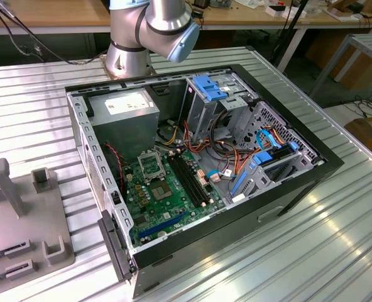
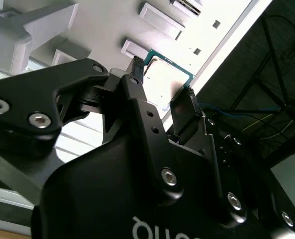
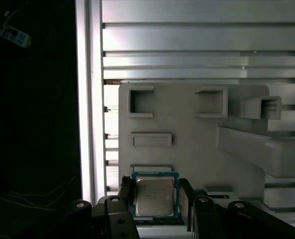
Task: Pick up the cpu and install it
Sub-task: 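Pick up the cpu and move it towards the insertion slot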
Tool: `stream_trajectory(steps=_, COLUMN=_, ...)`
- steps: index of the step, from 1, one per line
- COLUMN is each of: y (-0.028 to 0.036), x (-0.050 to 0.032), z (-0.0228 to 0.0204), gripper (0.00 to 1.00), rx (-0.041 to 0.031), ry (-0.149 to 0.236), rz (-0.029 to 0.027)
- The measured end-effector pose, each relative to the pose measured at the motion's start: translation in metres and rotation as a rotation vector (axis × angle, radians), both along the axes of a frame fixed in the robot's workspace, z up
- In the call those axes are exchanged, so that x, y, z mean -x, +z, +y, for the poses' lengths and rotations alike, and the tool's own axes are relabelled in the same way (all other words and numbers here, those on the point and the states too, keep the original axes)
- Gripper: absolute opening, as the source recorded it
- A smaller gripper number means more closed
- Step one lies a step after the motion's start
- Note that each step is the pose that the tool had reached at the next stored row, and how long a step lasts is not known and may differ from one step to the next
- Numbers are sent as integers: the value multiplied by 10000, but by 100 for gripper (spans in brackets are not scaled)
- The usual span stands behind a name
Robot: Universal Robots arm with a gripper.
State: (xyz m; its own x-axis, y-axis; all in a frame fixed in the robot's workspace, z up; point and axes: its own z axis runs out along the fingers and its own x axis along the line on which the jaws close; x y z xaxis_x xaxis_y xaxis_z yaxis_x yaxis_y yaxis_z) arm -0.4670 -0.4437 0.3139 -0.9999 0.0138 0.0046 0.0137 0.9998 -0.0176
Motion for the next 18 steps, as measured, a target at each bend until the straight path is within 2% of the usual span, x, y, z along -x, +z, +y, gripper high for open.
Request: stream_trajectory(steps=18, y=173, x=0, z=0, gripper=47, rx=0, ry=0, rz=0)
